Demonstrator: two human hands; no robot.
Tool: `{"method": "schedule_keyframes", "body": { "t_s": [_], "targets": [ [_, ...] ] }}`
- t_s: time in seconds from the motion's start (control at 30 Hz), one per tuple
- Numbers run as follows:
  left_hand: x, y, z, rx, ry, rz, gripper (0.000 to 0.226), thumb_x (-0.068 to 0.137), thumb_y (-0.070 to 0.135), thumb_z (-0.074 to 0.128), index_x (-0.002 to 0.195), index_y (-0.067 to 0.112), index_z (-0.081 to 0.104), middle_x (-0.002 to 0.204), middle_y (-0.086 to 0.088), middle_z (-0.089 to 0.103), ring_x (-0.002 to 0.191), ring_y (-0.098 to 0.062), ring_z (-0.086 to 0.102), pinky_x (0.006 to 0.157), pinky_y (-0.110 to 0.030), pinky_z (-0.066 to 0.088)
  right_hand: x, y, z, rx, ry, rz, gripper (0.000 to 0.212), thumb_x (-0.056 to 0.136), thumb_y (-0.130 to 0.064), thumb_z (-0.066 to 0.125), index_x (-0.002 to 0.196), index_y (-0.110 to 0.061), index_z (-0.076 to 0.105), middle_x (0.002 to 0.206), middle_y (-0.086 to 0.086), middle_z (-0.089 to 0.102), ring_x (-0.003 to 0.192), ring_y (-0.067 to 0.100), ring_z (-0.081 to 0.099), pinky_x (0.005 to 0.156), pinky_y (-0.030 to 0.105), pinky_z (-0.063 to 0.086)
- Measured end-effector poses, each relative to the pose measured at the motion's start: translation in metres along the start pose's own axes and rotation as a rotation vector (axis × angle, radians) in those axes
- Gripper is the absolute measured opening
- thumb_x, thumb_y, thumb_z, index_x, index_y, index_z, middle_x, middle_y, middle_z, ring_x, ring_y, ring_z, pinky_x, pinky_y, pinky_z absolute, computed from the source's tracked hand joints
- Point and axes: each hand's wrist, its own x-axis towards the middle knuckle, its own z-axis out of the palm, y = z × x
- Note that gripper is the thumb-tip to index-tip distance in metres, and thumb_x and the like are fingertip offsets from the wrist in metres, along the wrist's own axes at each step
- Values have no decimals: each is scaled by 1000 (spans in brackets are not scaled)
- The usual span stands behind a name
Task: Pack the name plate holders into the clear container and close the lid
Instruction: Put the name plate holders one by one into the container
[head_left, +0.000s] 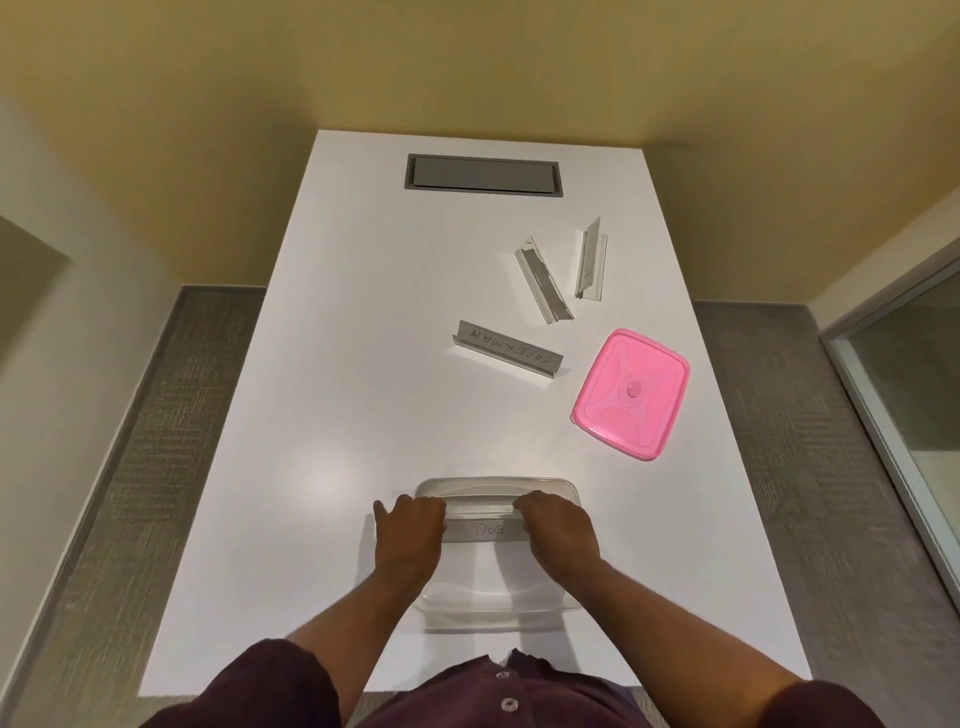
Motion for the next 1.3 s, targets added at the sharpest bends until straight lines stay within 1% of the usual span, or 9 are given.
{"method": "schedule_keyframes", "body": {
  "t_s": [0.2, 0.4, 0.53, 0.6, 0.7, 0.93, 1.07, 1.13, 1.3],
  "targets": [
    [-3, -5, 9, 26, 71, 37, 38, 86, 4, 56, 118, 24, 62, 110, 2, 69, 107, -27, 61, 105, -58, 38, 0, 1, -1, -6, 9, -8, 42, 87, 2, 53, 123, -19, 63, 115, 3, 67, 103, 30, 65, 75, 41, 57],
    [-7, -12, 4, -71, 149, 100, 26, 89, 15, 61, 109, 28, 68, 107, 8, 72, 115, -23, 61, 112, -59, 33, -2, 1, -9, 103, 51, -38, 35, 91, -14, 60, 125, -21, 65, 119, 1, 69, 108, 29, 66, 81, 43, 56],
    [-9, -18, -15, -137, 332, 152, 12, 83, 20, 66, 89, 30, 71, 84, 11, 73, 94, -17, 67, 109, -49, 41, -6, 2, -27, 241, 231, -14, 16, 89, -33, 64, 102, -29, 73, 100, -10, 75, 92, 19, 70, 73, 34, 54],
    [-8, -21, -29, -212, 442, 143, 11, 82, 19, 67, 87, 27, 72, 77, 8, 72, 83, -20, 67, 97, -44, 49, -5, 3, -38, 317, 307, 10, 9, 87, -34, 64, 88, -29, 71, 84, -12, 73, 77, 12, 69, 67, 30, 52],
    [1, -27, -47, -382, 517, 74, 10, 83, 18, 67, 88, 25, 72, 71, 5, 70, 70, -21, 65, 69, -36, 53, 6, 5, -56, 448, 356, 85, 8, 86, -36, 68, 83, -29, 73, 74, -16, 73, 68, 3, 65, 64, 21, 47],
    [47, -32, -80, -584, 424, -120, 15, 85, 21, 59, 91, 28, 69, 78, 8, 71, 77, -18, 66, 67, -32, 52, 55, 20, -89, 698, 362, 266, 7, 85, -27, 71, 81, -25, 76, 70, -14, 73, 68, -1, 67, 65, 24, 52],
    [67, -35, -100, -749, 367, -145, 20, 84, 16, 59, 98, 25, 69, 73, 7, 69, 74, -18, 67, 65, -28, 47, 80, 33, -99, 816, 295, 367, 11, 83, -24, 66, 79, -23, 76, 72, -8, 76, 74, 11, 72, 76, 34, 58],
    [147, -24, -105, -810, 253, -184, 23, 84, 16, 57, 102, 23, 68, 71, 6, 67, 74, -18, 65, 69, -31, 51, 145, 68, -95, 839, 211, 462, 11, 83, -21, 66, 80, -22, 77, 76, -7, 76, 80, 15, 73, 79, 36, 59],
    [172, -13, -132, -1002, 177, -197, 29, 86, 19, 61, 115, 16, 63, 93, 1, 70, 89, -19, 64, 82, -31, 50, 161, 82, -107, 911, 213, 501, 10, 84, -25, 71, 91, -21, 77, 92, -6, 76, 94, 19, 71, 86, 37, 57]
  ]
}}
